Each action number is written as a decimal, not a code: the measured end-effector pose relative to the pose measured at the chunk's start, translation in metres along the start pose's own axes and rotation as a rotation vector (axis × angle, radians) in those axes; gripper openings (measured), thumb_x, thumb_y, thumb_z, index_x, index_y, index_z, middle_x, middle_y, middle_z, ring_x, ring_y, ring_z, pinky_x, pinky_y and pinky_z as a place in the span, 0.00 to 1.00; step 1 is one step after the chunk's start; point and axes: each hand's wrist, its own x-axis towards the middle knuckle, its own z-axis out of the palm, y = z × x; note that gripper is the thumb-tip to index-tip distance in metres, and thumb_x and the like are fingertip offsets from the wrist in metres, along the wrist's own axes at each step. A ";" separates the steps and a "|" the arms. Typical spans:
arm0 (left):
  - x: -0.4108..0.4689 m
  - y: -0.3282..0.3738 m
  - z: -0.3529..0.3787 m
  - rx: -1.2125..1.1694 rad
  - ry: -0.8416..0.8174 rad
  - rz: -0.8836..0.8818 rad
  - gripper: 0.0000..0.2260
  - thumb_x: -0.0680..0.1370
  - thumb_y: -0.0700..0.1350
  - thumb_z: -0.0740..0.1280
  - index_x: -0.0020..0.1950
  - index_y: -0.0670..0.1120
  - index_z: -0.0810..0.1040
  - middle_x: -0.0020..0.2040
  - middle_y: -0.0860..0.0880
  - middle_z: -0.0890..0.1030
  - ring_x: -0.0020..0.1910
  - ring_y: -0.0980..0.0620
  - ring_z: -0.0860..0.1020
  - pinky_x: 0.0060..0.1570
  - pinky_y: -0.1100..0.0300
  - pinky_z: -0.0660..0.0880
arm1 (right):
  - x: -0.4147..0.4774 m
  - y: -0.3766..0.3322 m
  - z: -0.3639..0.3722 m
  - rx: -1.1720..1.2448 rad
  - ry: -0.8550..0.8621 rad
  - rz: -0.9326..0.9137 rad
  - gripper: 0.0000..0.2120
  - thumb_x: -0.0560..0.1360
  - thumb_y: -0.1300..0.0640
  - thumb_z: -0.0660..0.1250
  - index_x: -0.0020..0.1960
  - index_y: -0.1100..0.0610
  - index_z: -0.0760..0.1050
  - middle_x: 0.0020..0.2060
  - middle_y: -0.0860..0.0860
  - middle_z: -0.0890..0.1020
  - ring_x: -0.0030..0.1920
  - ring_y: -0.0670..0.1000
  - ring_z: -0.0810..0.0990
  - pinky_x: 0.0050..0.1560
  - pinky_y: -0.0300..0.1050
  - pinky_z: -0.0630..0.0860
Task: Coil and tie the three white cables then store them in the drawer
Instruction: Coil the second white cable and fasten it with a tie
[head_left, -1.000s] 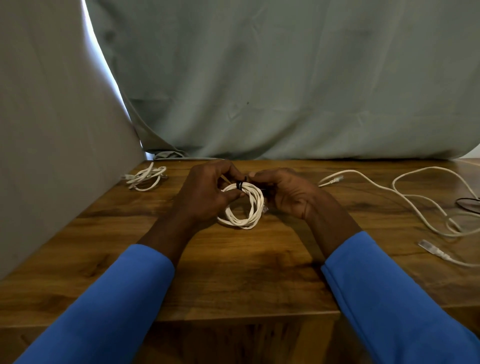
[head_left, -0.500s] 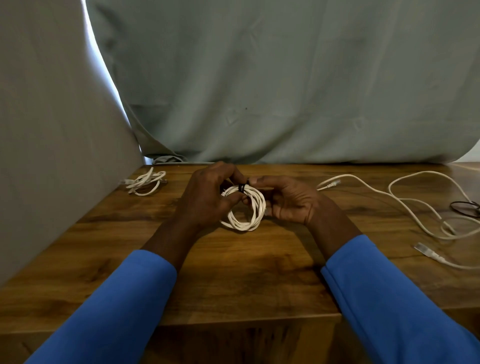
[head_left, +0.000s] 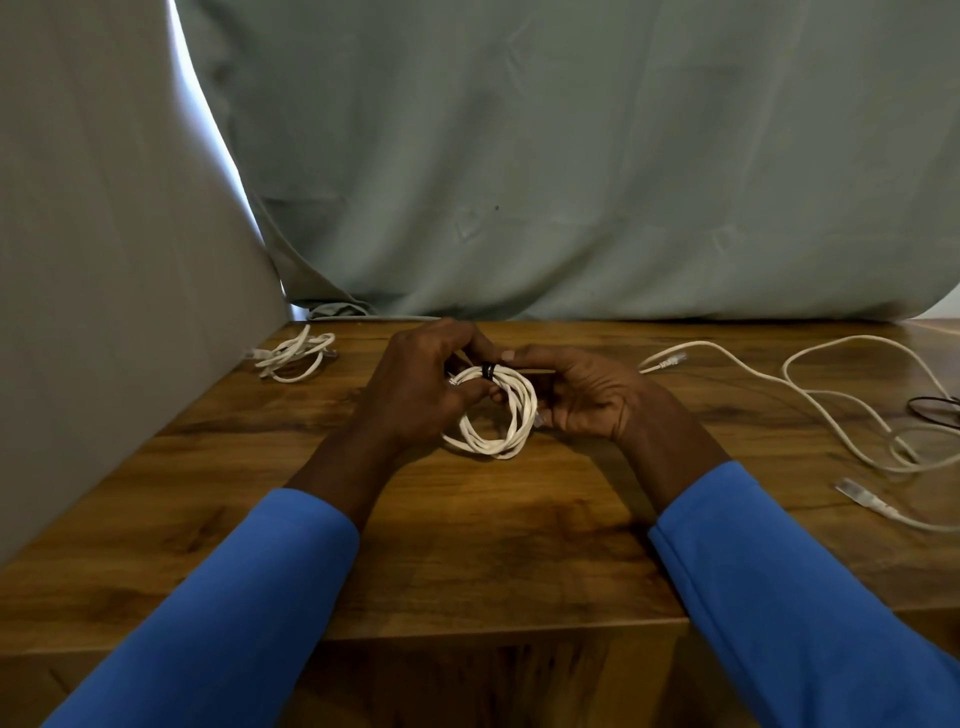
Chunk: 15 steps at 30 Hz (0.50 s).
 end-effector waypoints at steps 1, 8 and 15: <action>0.000 0.000 0.000 0.000 -0.004 -0.004 0.14 0.69 0.41 0.82 0.51 0.51 0.84 0.48 0.56 0.83 0.44 0.59 0.82 0.44 0.52 0.82 | 0.002 0.000 -0.002 0.000 0.028 -0.015 0.03 0.77 0.62 0.70 0.45 0.60 0.82 0.41 0.56 0.85 0.40 0.53 0.83 0.34 0.44 0.83; 0.000 0.000 -0.001 -0.003 -0.003 -0.018 0.14 0.69 0.40 0.82 0.50 0.52 0.84 0.47 0.57 0.84 0.43 0.60 0.82 0.44 0.53 0.82 | 0.000 0.001 0.000 -0.068 -0.002 -0.027 0.15 0.73 0.61 0.73 0.58 0.64 0.81 0.42 0.56 0.84 0.38 0.50 0.83 0.33 0.42 0.80; 0.002 -0.001 0.001 0.040 0.000 -0.056 0.15 0.67 0.41 0.82 0.50 0.51 0.85 0.44 0.57 0.84 0.40 0.61 0.81 0.43 0.54 0.81 | 0.005 0.006 0.009 -0.321 0.278 -0.317 0.01 0.74 0.67 0.75 0.44 0.63 0.85 0.39 0.60 0.87 0.37 0.55 0.84 0.37 0.45 0.83</action>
